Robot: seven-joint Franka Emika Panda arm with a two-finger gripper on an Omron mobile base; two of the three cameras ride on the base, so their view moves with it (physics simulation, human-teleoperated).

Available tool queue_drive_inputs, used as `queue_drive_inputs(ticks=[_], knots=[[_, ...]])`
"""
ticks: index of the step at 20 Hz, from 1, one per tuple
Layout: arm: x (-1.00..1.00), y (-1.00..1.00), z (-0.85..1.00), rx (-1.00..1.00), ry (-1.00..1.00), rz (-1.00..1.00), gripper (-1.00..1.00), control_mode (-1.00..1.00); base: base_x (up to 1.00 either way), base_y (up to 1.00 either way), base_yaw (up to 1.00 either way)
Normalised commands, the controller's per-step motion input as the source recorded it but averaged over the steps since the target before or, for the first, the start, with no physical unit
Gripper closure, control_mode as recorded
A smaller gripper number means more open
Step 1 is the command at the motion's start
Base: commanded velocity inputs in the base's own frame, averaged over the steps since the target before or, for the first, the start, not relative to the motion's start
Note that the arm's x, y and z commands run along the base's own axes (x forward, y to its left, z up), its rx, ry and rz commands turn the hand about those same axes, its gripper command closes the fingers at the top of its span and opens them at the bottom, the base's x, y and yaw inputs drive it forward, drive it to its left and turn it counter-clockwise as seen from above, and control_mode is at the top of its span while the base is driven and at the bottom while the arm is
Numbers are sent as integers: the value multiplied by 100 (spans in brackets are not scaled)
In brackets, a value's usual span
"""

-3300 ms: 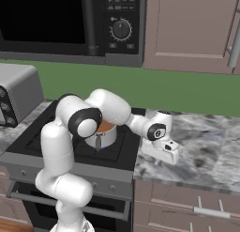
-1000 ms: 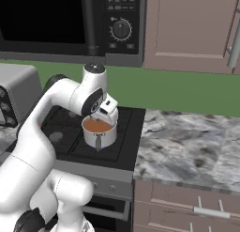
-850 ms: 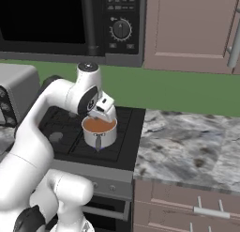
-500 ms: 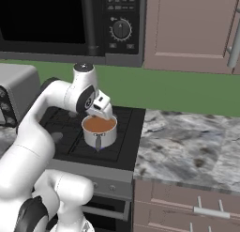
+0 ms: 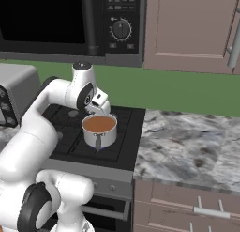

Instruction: Pick up the sugar cube(s) and place them in the saucepan with hot chocolate.

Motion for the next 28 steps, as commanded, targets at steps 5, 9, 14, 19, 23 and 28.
queue_drive_inputs(ticks=[5, 9, 14, 19, 23, 28], knots=[[18, 0, -8, 0, 0, 0, 100, -100, 0, 0, 0], [1, 0, -1, 0, 0, 0, 100, -100, 0, 0, 0], [3, 0, -1, 0, 0, 0, 100, -100, 0, 0, 0], [4, 0, 0, 0, 0, 0, 100, -100, 0, 0, 0], [11, 0, -1, 0, 0, 0, 100, -100, 0, 0, 0], [31, 7, 0, 0, 0, 0, 100, -100, 0, 0, 0]])
